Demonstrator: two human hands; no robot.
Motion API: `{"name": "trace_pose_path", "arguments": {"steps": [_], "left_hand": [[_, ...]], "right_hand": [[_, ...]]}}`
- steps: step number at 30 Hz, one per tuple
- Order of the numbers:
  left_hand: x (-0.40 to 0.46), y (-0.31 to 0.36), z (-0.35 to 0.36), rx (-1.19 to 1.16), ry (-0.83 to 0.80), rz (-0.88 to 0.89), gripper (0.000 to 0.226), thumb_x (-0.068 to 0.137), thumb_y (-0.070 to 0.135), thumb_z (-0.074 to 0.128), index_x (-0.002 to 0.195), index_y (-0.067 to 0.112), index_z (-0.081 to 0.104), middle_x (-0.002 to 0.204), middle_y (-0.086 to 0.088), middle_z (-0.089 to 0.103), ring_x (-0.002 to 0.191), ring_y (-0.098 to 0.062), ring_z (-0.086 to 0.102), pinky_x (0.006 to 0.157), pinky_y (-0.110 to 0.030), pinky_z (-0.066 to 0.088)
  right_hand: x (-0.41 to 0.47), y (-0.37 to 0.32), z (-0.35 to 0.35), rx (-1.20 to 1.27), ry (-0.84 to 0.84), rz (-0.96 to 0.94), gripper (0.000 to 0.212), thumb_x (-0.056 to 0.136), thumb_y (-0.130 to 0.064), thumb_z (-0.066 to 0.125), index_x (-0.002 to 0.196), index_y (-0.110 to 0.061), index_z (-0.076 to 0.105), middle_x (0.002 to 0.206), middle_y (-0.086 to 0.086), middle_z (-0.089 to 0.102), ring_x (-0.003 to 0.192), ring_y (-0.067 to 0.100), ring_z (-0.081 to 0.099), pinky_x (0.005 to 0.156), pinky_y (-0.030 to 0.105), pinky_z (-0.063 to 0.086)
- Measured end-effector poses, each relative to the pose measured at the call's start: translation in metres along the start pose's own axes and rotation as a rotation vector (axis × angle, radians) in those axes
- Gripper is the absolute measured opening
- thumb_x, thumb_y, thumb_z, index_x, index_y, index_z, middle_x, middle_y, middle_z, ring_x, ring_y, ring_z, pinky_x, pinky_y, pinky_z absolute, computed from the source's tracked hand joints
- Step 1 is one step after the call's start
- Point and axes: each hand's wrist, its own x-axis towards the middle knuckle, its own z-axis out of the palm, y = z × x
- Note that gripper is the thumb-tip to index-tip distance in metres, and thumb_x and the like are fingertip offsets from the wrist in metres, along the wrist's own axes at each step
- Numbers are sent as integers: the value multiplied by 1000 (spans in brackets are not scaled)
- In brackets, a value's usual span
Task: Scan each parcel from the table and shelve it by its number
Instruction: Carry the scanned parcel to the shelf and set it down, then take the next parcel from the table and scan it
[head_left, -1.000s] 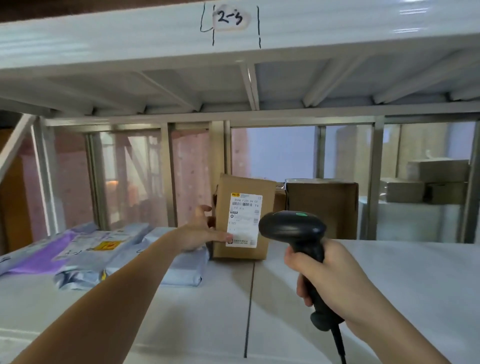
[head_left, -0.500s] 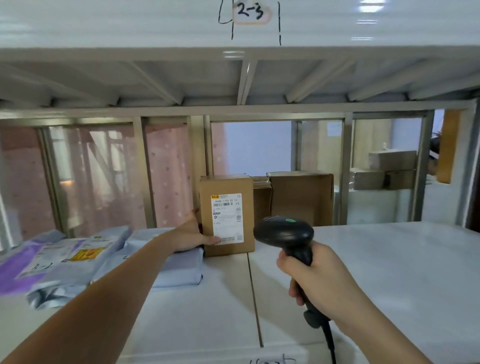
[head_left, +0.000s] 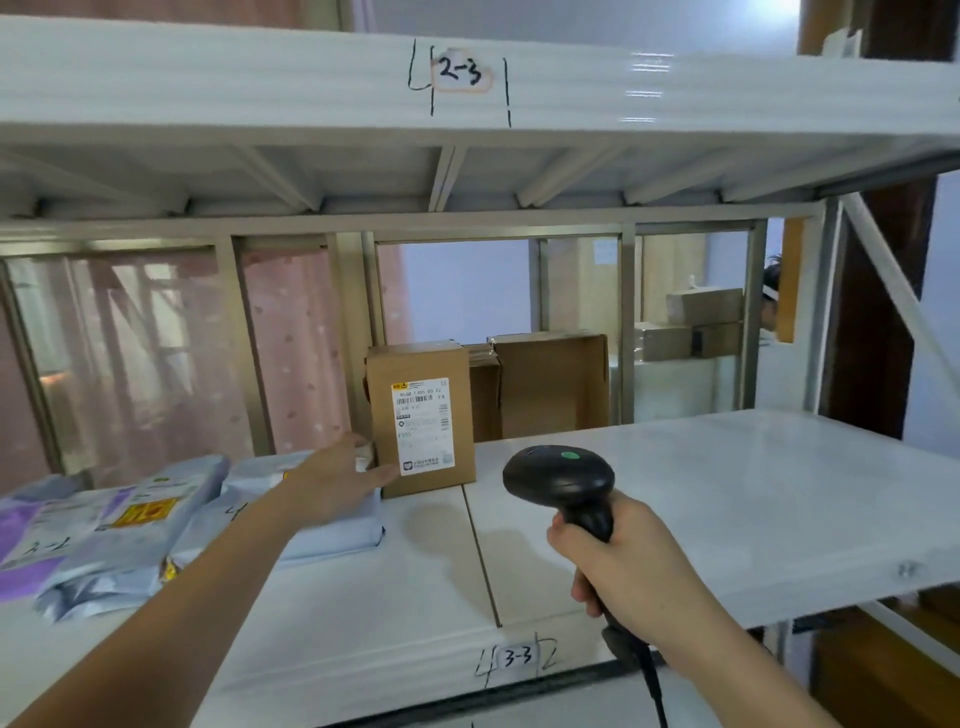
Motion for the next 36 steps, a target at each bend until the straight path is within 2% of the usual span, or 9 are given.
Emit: {"name": "trace_pose_path", "arguments": {"steps": [3, 6, 10, 16, 20, 25, 30, 33, 36], "left_hand": [[-24, 15, 0, 60, 22, 35, 69, 102, 48, 62, 156, 14, 38, 158, -9, 50, 132, -29, 54, 94, -31, 40], [-51, 37, 5, 84, 37, 76, 57, 105, 44, 58, 154, 19, 44, 148, -9, 61, 119, -27, 59, 92, -33, 43], [-76, 67, 24, 52, 79, 109, 57, 103, 41, 62, 154, 22, 43, 151, -6, 57, 125, -32, 62, 99, -39, 49], [-92, 137, 92, 116, -8, 204, 70, 99, 61, 58, 156, 25, 42, 157, -5, 50, 138, -26, 52, 110, -39, 42], [-96, 212, 156, 97, -72, 328, 72, 99, 64, 55, 160, 31, 36, 166, 4, 39, 148, -21, 43, 119, -38, 35], [-101, 329, 244, 57, -202, 563, 72, 100, 64, 54, 161, 31, 34, 168, 6, 35, 150, -21, 39, 122, -38, 30], [-135, 438, 331, -48, -323, 769, 78, 98, 60, 61, 163, 31, 29, 167, 3, 37, 148, -22, 42, 119, -39, 36], [-156, 486, 374, -87, -400, 895, 80, 98, 56, 63, 164, 27, 28, 167, 0, 39, 147, -24, 44, 118, -42, 40], [-170, 521, 410, -84, -440, 992, 79, 98, 55, 63, 164, 29, 27, 166, 2, 39, 148, -24, 44, 118, -46, 42]], "right_hand": [[-13, 2, -9, -4, -17, -16, 5, 93, -20, 62, 96, -17, 59, 65, 4, 63, 44, 6, 58, 50, 20, 50], [-26, 5, -27, -18, -27, -36, 5, 92, -21, 62, 96, -18, 59, 69, 5, 63, 48, 6, 60, 52, 23, 52], [-46, 12, -64, -53, -29, -46, 7, 92, -21, 60, 96, -15, 58, 71, 8, 63, 41, 5, 56, 48, 22, 49], [-83, 43, -140, -92, 24, 1, 9, 92, -22, 60, 97, -15, 58, 64, 6, 62, 44, 7, 57, 48, 22, 49], [-112, 73, -205, -135, 126, 78, 10, 93, -24, 61, 97, -16, 59, 65, 7, 63, 44, 6, 57, 48, 20, 49], [-160, 103, -281, -199, 317, 187, 7, 92, -26, 62, 93, -19, 61, 61, 3, 64, 41, 4, 56, 46, 21, 47], [-213, 126, -349, -248, 541, 274, 7, 90, -27, 66, 92, -25, 61, 63, 1, 64, 46, 7, 58, 47, 25, 46], [-237, 137, -376, -252, 671, 313, 10, 88, -29, 70, 93, -26, 62, 62, 1, 66, 51, 12, 61, 51, 30, 49], [-250, 149, -393, -252, 743, 328, 10, 88, -25, 70, 93, -25, 62, 55, -2, 66, 49, 12, 61, 49, 29, 47]]}}
